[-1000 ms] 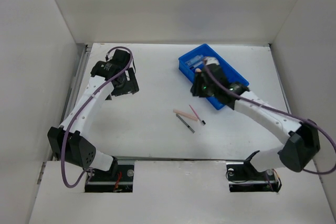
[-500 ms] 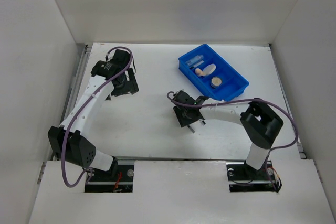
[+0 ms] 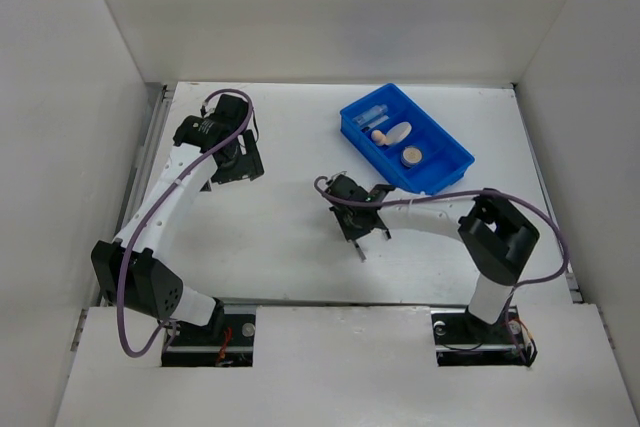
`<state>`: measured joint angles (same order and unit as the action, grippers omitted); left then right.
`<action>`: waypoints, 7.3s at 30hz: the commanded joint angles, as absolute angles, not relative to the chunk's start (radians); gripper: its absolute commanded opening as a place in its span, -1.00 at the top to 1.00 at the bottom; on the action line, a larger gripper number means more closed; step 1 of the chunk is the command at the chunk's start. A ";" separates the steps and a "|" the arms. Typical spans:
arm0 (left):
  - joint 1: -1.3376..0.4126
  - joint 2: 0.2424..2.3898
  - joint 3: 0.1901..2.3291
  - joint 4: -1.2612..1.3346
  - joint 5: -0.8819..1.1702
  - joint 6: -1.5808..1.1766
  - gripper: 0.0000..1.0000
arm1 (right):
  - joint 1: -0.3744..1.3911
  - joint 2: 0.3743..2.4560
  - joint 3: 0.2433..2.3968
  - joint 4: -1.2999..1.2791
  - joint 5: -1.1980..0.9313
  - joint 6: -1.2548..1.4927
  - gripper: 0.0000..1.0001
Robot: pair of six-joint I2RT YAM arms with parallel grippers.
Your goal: Organize the makeup
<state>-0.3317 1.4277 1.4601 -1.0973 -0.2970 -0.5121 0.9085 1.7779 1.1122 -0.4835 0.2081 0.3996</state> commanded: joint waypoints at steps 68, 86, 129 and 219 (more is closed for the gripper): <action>-0.327 1.430 1.528 -1.108 -0.288 -0.483 -0.93 | 0.158 1.502 1.224 -0.479 0.365 0.899 0.30; -0.327 1.448 1.528 -1.108 -0.279 -0.483 -0.93 | 0.653 1.521 1.048 -0.482 0.189 0.539 0.25; -0.327 1.448 1.555 -1.108 -0.279 -0.483 -0.93 | 0.383 1.470 1.270 -0.591 0.275 0.770 1.00; -0.327 1.430 1.537 -1.108 -0.285 -0.456 -0.93 | 0.364 1.529 1.344 -0.600 0.359 0.870 0.76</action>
<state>-0.3317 1.4620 1.5208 -1.0931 -0.2668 -0.4675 0.4294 1.5127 1.3907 -0.6117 0.3901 0.9100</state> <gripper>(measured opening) 0.960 0.208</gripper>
